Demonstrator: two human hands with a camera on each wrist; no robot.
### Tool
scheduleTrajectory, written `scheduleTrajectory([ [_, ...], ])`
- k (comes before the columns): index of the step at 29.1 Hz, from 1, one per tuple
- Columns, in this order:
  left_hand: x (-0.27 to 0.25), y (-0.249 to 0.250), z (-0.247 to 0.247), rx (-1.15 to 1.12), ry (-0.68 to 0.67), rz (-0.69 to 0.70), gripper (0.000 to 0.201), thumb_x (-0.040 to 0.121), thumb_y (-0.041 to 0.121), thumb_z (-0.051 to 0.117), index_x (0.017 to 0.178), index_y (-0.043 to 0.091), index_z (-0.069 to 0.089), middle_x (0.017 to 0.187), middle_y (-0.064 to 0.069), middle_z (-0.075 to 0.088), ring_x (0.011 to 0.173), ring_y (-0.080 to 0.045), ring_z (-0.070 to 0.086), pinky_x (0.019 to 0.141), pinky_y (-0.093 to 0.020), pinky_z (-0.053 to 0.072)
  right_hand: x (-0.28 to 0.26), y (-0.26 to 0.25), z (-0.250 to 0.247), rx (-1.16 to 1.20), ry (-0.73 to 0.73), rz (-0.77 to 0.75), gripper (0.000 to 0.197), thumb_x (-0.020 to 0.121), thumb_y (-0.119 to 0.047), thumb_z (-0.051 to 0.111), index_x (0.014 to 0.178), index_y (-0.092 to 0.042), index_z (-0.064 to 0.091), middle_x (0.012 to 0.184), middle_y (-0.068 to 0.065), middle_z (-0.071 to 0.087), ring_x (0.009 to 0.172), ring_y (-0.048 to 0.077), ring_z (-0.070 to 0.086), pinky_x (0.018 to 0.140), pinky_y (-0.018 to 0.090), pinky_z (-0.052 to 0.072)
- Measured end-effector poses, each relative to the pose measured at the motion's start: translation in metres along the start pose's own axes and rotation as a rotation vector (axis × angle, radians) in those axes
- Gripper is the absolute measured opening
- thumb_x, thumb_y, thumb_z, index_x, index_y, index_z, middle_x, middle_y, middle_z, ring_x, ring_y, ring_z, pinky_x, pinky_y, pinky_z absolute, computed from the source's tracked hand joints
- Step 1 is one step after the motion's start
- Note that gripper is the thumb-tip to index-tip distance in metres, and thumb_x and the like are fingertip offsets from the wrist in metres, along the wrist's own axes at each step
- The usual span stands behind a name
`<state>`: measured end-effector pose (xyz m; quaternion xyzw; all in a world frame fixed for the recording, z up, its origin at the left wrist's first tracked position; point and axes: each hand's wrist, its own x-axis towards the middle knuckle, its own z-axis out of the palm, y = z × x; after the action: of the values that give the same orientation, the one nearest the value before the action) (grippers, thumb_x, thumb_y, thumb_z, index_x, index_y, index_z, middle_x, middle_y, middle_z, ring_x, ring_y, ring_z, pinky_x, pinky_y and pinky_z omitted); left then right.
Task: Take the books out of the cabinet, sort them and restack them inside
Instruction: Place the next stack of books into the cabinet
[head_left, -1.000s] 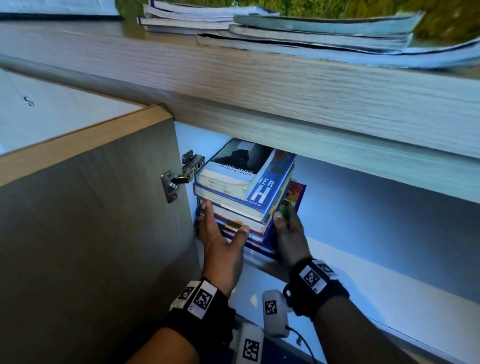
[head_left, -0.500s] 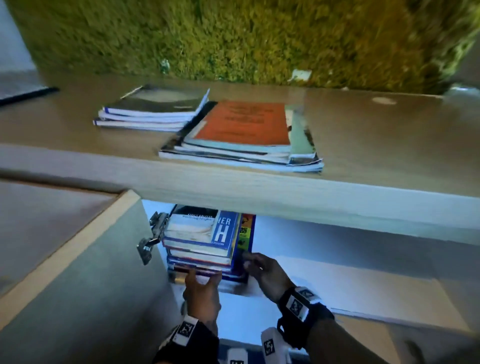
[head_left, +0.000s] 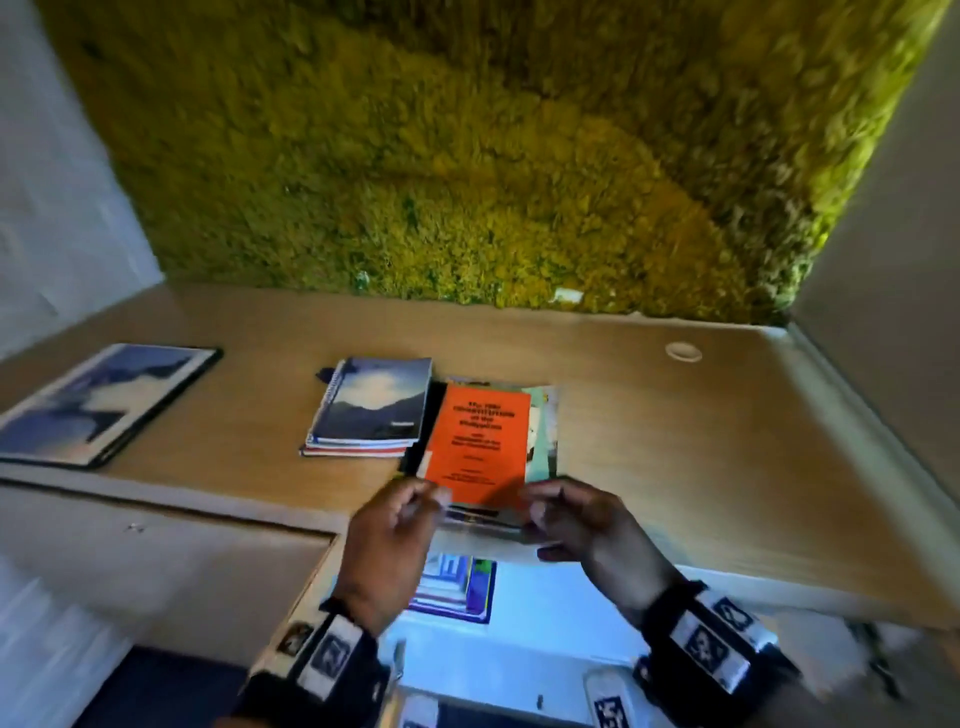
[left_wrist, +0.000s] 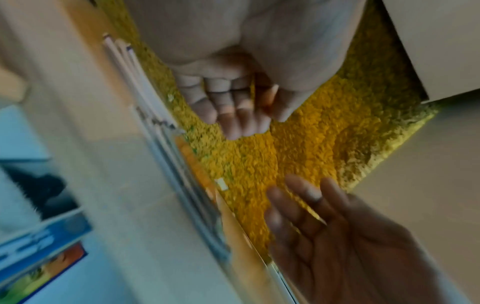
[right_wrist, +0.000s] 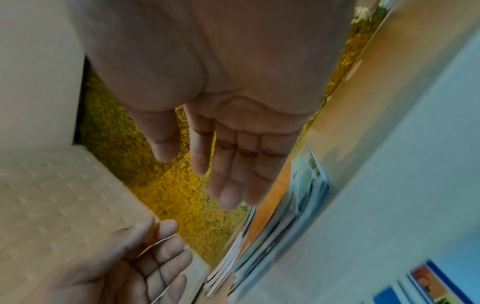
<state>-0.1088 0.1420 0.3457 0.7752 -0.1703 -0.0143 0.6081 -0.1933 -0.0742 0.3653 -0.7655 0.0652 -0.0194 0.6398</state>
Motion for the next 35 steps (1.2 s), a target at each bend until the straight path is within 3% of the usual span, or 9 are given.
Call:
scheduleTrajectory([
  [5, 0.08, -0.016, -0.012, 0.514, -0.114, -0.146, 0.045, 0.073, 0.063, 0.048, 0.082, 0.021, 0.063, 0.082, -0.004, 0.067, 0.089, -0.033, 0.067, 0.07, -0.039, 0.047, 0.068, 0.012, -0.017, -0.193, 0.238, 0.11, 0.02, 0.086, -0.031, 0.075, 0.105, -0.035, 0.07, 0.106, -0.007, 0.074, 0.105, 0.025, 0.067, 0.083, 0.036, 0.052],
  [7, 0.092, -0.027, -0.009, 0.53, -0.148, -0.298, 0.061, 0.072, 0.067, 0.052, 0.106, 0.019, 0.067, 0.103, -0.01, 0.071, 0.1, -0.035, 0.066, 0.081, -0.041, 0.052, 0.085, 0.012, -0.017, -0.337, 0.265, 0.238, 0.041, 0.091, -0.036, 0.07, 0.129, -0.025, 0.059, 0.124, 0.004, 0.065, 0.11, 0.027, 0.063, 0.082, 0.031, 0.044],
  [9, 0.098, -0.036, -0.004, 0.512, -0.148, -0.404, 0.081, 0.067, 0.071, 0.057, 0.129, 0.019, 0.06, 0.125, -0.011, 0.066, 0.113, -0.036, 0.062, 0.092, -0.042, 0.051, 0.098, 0.013, -0.016, -0.387, 0.234, 0.34, 0.034, 0.093, -0.036, 0.065, 0.118, -0.013, 0.058, 0.11, 0.01, 0.064, 0.091, 0.027, 0.06, 0.075, 0.031, 0.039],
  [15, 0.12, -0.055, -0.001, 0.375, -0.243, -0.39, 0.047, 0.065, 0.067, 0.063, 0.058, 0.02, 0.067, 0.065, 0.0, 0.07, 0.065, -0.022, 0.066, 0.075, -0.039, 0.053, 0.13, 0.049, -0.015, -0.487, 0.319, 0.555, 0.065, 0.064, -0.066, 0.054, 0.115, -0.026, 0.052, 0.106, 0.009, 0.062, 0.097, 0.034, 0.062, 0.091, 0.048, 0.052],
  [20, 0.114, -0.031, 0.009, 0.208, -0.342, -0.392, 0.02, 0.084, 0.036, 0.074, 0.073, 0.02, 0.071, 0.073, 0.0, 0.075, 0.069, -0.016, 0.071, 0.069, -0.032, 0.05, 0.137, 0.067, -0.032, -0.498, 0.305, 0.632, 0.084, 0.056, -0.078, 0.045, 0.124, -0.03, 0.061, 0.106, 0.007, 0.066, 0.093, 0.03, 0.063, 0.087, 0.043, 0.053],
  [25, 0.112, -0.021, 0.024, 0.04, -0.305, -0.368, 0.015, 0.084, -0.004, 0.071, 0.086, 0.011, 0.068, 0.079, -0.002, 0.075, 0.076, -0.014, 0.069, 0.069, -0.023, 0.054, 0.123, 0.055, -0.033, -0.303, 0.327, 0.653, 0.077, 0.056, -0.066, 0.067, 0.118, -0.022, 0.064, 0.103, 0.001, 0.072, 0.088, 0.023, 0.07, 0.08, 0.038, 0.058],
  [27, 0.108, -0.02, 0.026, -0.036, -0.319, -0.384, 0.017, 0.082, -0.003, 0.073, 0.09, 0.01, 0.065, 0.076, 0.003, 0.073, 0.08, -0.015, 0.069, 0.062, -0.016, 0.049, 0.112, 0.038, -0.033, -0.244, 0.35, 0.631, 0.051, 0.069, -0.054, 0.076, 0.106, -0.02, 0.067, 0.095, 0.0, 0.074, 0.083, 0.02, 0.071, 0.077, 0.034, 0.058],
  [30, 0.099, -0.031, 0.027, -0.129, -0.296, -0.4, 0.046, 0.063, 0.023, 0.076, 0.103, 0.007, 0.061, 0.091, -0.008, 0.072, 0.088, -0.025, 0.068, 0.069, -0.027, 0.046, 0.096, 0.035, -0.035, -0.181, 0.357, 0.616, 0.022, 0.08, -0.035, 0.081, 0.089, -0.019, 0.068, 0.088, 0.002, 0.075, 0.08, 0.022, 0.072, 0.083, 0.038, 0.059],
  [35, 0.06, -0.034, 0.022, -0.206, -0.271, -0.413, 0.051, 0.046, 0.036, 0.079, 0.085, 0.007, 0.062, 0.07, 0.004, 0.066, 0.068, -0.015, 0.059, 0.069, -0.03, 0.039, 0.066, 0.051, -0.029, -0.19, 0.384, 0.549, 0.064, 0.052, -0.059, 0.08, 0.1, -0.017, 0.069, 0.097, 0.007, 0.073, 0.09, 0.029, 0.071, 0.083, 0.045, 0.06],
])
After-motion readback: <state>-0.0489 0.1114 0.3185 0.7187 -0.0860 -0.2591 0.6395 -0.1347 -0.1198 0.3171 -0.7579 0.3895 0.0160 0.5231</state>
